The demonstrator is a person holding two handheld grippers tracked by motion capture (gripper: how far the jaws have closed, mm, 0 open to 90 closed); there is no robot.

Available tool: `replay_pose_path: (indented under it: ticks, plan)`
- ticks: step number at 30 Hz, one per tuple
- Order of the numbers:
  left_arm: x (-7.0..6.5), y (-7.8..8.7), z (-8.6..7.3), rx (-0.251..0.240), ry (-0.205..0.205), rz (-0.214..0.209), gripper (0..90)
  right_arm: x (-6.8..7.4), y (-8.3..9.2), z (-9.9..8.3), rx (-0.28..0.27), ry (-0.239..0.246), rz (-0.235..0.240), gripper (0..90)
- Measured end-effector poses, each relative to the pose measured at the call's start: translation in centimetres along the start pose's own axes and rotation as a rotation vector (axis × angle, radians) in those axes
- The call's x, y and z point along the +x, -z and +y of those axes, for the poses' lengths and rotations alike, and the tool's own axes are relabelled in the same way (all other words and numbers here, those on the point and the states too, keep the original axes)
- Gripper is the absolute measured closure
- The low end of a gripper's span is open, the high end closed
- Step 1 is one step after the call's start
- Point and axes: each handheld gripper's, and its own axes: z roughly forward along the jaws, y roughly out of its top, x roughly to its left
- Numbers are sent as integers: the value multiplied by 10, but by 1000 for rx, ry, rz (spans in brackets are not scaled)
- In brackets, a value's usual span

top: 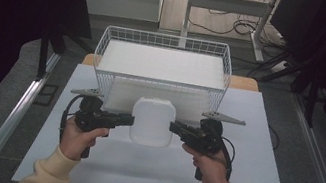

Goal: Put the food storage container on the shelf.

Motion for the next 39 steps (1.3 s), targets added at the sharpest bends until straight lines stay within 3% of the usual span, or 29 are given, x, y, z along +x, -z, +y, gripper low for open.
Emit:
replay_pose_path:
  ticks: [8, 13, 21, 31, 39]
  plan:
    - [-3, 5, 20, -18, -30, 12, 802, 5, 2, 21, -17, 28, -9, 784]
    - [0, 6, 28, -33, -12, 1, 802, 6, 3, 34, -19, 44, -14, 784]
    - [0, 9, 46, -43, -25, 12, 801, 8, 3, 53, -15, 62, -19, 785]
    - [1, 20, 82, -67, -48, 15, 795, 17, 6, 90, -41, 87, 3, 792]
    - [15, 22, 118, -72, -34, 3, 795, 15, -2, 128, -28, 100, 0, 793]
